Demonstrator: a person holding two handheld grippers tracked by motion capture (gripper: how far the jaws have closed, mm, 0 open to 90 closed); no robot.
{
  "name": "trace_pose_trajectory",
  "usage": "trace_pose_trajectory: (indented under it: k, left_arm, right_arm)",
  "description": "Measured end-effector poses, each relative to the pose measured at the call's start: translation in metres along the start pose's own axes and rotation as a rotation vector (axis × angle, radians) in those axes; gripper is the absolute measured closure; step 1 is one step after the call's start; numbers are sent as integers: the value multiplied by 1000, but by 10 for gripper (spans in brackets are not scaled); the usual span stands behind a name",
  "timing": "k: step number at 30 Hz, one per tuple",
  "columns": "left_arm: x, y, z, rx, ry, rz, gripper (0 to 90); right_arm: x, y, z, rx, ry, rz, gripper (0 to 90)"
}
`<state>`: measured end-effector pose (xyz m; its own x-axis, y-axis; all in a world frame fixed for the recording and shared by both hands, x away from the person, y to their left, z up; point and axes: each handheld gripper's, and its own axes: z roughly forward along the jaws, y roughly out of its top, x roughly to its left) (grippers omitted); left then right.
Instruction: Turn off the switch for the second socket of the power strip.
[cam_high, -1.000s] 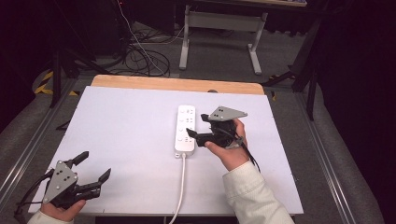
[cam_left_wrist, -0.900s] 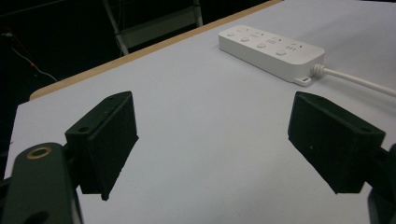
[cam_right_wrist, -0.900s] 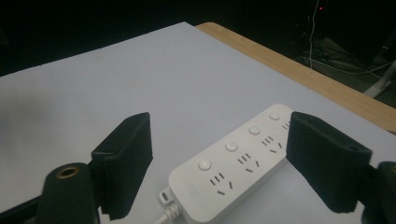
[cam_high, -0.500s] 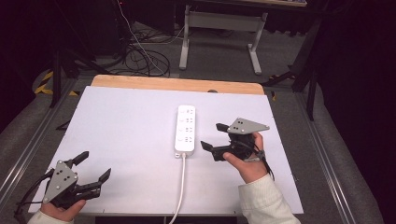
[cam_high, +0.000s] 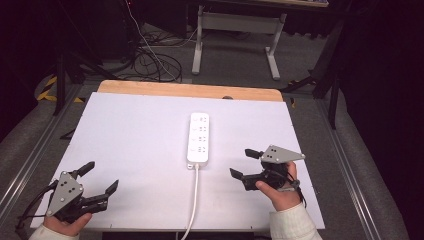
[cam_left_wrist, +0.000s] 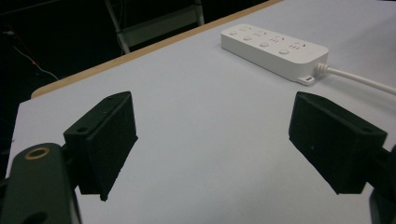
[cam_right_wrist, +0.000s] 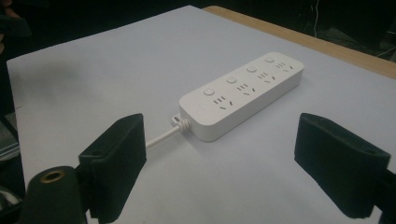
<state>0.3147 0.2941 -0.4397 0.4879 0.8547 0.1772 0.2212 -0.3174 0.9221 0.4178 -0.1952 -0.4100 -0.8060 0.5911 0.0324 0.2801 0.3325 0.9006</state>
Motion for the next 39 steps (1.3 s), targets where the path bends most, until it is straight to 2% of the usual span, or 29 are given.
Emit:
trace_pose_trajectory:
  k: [6, 13, 18, 28, 35, 39]
  left_arm:
    - [-1, 0, 0, 0, -3, -4, 158]
    - [1, 0, -1, 1, -7, -16, 159]
    - [2, 0, -1, 19, -9, -11, 158]
    - [2, -4, -2, 41, -16, 0, 153]
    - [2, -5, -3, 43, -24, -8, 151]
    - [2, -4, -1, 40, -12, 5, 151]
  right_arm:
    - [-4, -19, -5, -11, 12, 28, 174]
    - [-7, -34, -9, -9, 22, 33, 181]
    - [-9, -52, -10, 19, 11, 36, 177]
    - [-13, -79, -10, 68, -12, 72, 173]
    - [-10, -90, -11, 98, -20, 71, 173]
    - [-11, -85, -12, 77, -21, 67, 173]
